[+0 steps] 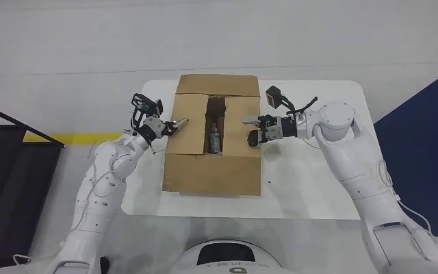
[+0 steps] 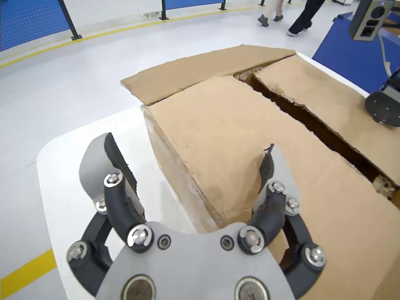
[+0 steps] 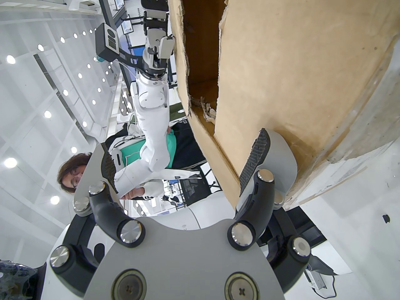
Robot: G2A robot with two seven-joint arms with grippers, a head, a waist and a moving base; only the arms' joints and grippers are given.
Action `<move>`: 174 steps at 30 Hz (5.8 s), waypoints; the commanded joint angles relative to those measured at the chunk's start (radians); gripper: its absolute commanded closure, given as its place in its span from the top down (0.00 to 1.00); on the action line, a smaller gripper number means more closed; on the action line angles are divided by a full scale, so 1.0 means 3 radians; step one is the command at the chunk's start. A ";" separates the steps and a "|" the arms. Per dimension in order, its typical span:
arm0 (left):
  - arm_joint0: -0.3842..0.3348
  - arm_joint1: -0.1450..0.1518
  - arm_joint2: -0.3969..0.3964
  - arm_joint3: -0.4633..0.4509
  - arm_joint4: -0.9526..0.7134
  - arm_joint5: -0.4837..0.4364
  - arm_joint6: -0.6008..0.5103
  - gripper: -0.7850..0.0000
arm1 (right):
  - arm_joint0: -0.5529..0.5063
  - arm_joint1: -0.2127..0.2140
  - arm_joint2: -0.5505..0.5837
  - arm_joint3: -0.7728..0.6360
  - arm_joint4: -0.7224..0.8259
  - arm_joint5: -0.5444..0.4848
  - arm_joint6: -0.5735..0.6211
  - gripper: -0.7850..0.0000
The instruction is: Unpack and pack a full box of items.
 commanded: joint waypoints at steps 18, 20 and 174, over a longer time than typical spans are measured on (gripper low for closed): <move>-0.0015 0.0045 0.0098 -0.0042 0.0407 0.0129 -0.0086 1.00 | -0.0495 0.0066 0.0461 -0.0504 0.0162 -0.0449 -0.0677 1.00; -0.0004 0.0045 0.0100 -0.0041 0.0435 0.0221 -0.0086 1.00 | -0.0495 0.0066 0.0461 -0.0504 0.0162 -0.0449 -0.0677 1.00; -0.0115 0.0280 0.0208 -0.0180 0.0664 0.0187 0.0167 1.00 | 0.0143 -0.0369 0.0349 0.0661 0.0797 -0.0965 -0.0443 1.00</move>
